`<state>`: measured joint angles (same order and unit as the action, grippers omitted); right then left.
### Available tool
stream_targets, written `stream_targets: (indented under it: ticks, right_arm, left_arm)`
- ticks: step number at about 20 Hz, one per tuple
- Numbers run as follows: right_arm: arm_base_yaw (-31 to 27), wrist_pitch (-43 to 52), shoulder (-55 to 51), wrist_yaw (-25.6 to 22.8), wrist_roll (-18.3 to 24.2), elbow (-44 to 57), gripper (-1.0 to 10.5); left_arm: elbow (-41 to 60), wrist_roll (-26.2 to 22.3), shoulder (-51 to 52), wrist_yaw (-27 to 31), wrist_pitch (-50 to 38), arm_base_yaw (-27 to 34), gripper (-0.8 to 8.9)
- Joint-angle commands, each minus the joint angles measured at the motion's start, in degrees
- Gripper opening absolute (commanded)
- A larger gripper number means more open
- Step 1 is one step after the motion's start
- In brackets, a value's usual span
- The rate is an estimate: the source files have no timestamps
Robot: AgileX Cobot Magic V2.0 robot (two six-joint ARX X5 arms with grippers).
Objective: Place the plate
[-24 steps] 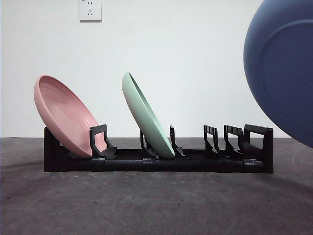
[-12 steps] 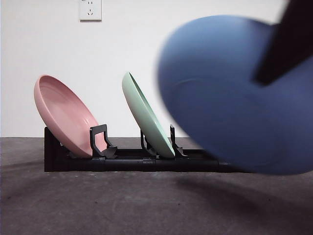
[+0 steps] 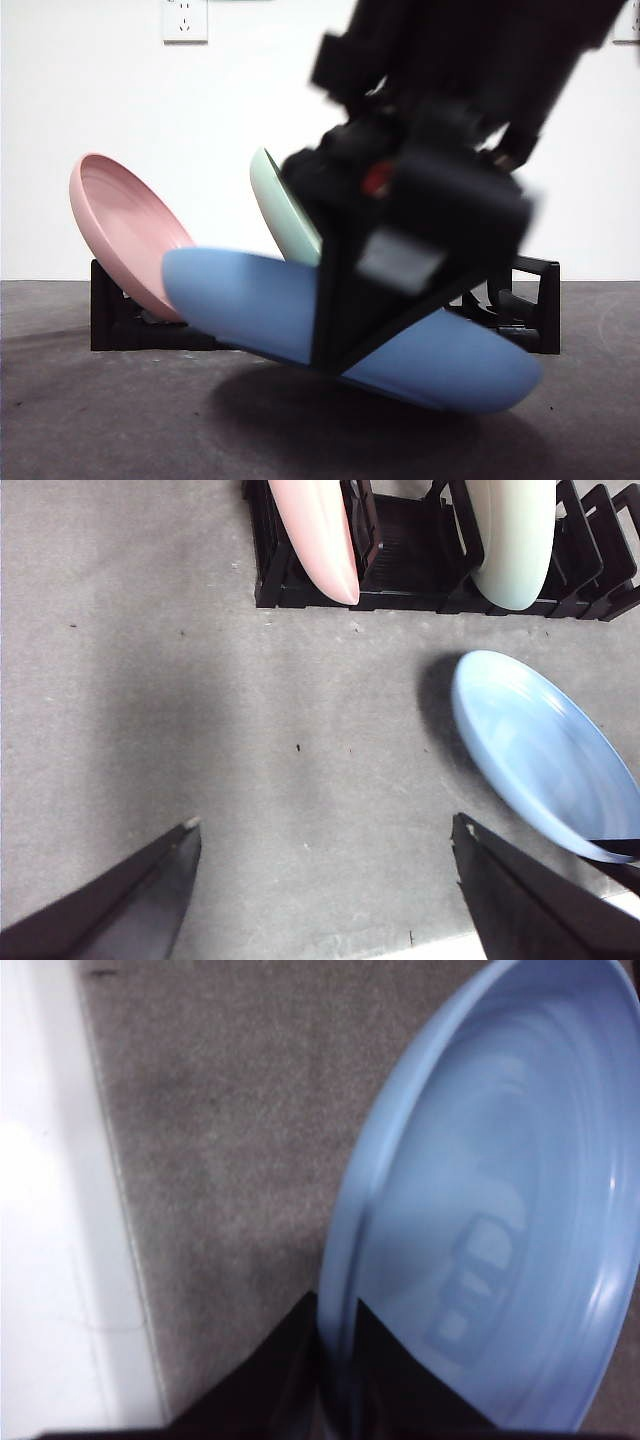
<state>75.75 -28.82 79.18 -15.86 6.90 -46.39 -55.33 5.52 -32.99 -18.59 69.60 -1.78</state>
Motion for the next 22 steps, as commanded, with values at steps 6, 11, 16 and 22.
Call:
stream_targets:
  ticks: [6, 11, 16, 22]
  right_arm:
    - [0.6, 4.7, 8.9, 0.9, 1.5, -1.3, 0.1]
    - [0.1, 6.1, 13.2, 0.8, 1.4, -1.3, 0.1]
    - [-0.6, 6.4, 14.4, 0.9, 0.2, -1.3, 2.2]
    - [-0.7, 0.9, 9.7, 8.8, -6.2, -8.7, 2.3]
  left_arm:
    - [-1.3, -0.9, -0.3, -0.3, -0.6, -0.2, 4.03]
    - [-1.3, -1.0, -0.3, -0.3, -0.6, -0.2, 4.03]
    - [-1.3, -1.0, -0.2, -0.3, -0.4, -0.2, 4.03]
    - [-1.3, -1.0, -0.3, -0.3, -0.7, -0.2, 4.03]
